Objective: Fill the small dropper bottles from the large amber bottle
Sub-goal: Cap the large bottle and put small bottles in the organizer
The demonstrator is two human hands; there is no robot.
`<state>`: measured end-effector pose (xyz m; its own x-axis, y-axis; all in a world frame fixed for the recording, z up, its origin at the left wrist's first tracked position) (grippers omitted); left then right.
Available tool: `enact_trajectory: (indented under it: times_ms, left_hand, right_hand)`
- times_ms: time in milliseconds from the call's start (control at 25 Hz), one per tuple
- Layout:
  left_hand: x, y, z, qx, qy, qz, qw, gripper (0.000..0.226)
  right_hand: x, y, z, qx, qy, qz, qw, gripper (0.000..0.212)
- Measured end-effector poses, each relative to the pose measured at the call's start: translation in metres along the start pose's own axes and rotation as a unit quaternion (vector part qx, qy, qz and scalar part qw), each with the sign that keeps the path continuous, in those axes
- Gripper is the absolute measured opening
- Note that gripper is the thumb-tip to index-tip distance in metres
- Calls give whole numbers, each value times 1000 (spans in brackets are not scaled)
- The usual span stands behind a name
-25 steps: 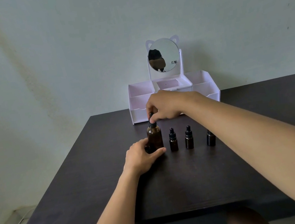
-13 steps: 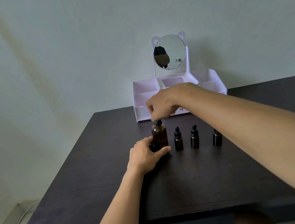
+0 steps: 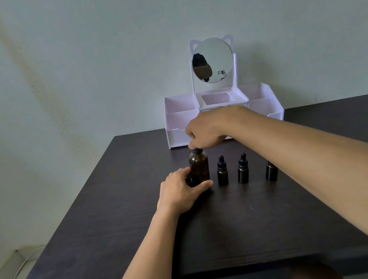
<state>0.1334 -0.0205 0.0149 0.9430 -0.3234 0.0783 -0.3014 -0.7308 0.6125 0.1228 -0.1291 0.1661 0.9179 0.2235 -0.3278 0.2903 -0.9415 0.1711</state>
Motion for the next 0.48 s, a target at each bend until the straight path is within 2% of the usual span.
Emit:
enact_trajectory:
  times_ms: [120,200,360,480]
  left_hand:
    - [-1,0,1,-1,-2,-1,1000,56]
    - [-2,1,0,-1,1,-1,1000,59]
    - [0,0,1,4,0,0,1000,56]
    - [0,0,1,9,-1,-1,1000,53]
  right_hand:
    - [7,0,7,23,22,31,999,52]
    - [6,3,5,18,26,42,999,59]
    - [3,4,8,5,-11,-2,1000,23]
    - [8,2,9,46,4,4,999,27]
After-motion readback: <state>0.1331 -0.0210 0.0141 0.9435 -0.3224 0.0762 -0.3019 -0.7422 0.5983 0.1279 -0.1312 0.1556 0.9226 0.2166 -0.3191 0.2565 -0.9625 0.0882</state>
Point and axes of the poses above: each hand's wrist, its own x-axis towards the middle knuckle, its own z-axis out of the palm, y = z × x, the point moved 6 cm from there along x, towards the middle knuckle, and after that the axes turned 12 degrees about -y, right-handed, at the moved point
